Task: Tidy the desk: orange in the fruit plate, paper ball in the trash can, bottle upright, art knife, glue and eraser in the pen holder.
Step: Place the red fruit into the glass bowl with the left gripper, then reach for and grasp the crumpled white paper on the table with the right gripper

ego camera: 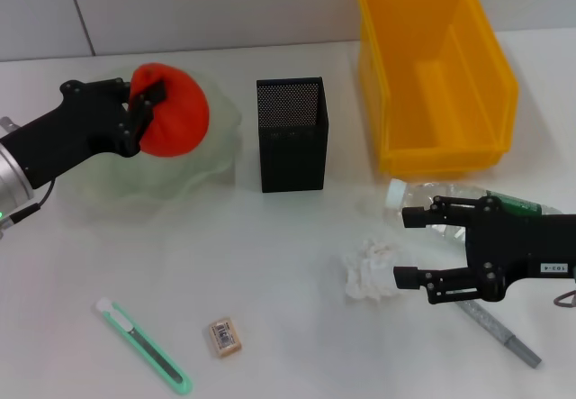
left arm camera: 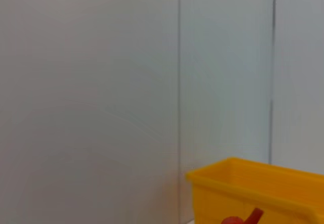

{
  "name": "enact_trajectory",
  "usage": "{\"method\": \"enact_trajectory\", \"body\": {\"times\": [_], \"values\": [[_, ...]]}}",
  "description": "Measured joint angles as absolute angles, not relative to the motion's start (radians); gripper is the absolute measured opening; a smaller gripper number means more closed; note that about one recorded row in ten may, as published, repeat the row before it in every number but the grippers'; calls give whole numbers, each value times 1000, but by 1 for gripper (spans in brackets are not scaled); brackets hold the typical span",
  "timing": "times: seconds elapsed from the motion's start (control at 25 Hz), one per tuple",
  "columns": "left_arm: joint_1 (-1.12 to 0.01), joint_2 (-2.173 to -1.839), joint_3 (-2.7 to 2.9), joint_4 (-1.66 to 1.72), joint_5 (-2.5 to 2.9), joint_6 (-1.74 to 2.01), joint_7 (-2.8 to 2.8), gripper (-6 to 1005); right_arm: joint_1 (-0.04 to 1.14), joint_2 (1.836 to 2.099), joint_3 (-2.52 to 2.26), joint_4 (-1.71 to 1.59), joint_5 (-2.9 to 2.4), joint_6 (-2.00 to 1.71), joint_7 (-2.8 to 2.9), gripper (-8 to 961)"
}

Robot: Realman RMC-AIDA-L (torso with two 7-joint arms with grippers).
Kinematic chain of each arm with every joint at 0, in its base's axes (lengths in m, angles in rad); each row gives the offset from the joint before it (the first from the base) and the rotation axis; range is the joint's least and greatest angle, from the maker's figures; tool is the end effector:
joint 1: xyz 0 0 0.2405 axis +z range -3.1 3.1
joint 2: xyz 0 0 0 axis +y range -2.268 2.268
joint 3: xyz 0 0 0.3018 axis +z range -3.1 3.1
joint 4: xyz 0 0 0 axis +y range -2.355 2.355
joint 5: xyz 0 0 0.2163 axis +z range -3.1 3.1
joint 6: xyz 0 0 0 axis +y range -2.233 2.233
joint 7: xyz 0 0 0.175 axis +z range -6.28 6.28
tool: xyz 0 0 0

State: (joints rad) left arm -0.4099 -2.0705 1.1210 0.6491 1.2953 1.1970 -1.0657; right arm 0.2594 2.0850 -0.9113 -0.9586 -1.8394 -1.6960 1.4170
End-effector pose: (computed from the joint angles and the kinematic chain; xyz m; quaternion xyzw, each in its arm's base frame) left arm -0.2775 0.3959 -0.0440 -0.8858 -0.1475 -0.3161 0.3060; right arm 0.3023 0.2948 -0.0259 -0.9491 0.1767 0.2369 0.1087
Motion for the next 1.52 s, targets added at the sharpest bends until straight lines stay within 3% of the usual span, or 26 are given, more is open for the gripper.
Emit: {"method": "enact_trajectory", "body": {"times": [0.32,1.04,1.44,1.52], "values": [[-505,-2071,1017,488,1294,1094,-923,60,264,2085,-911,-959,-1838,-1696,1417,830],[-538,-2074,1016,403,1190,949,-844,59,278,2085,-911,-959,-1839,-1689,1424,829],[-540,-2074,1034,403,1193,960,-844,365,278,2085,-911,-944,-1839,-1686,1420,828],[-540,-2074,1048,403,1194,961,-844,637,278,2085,-909,-944,-1839,-1685,1418,828]]}}
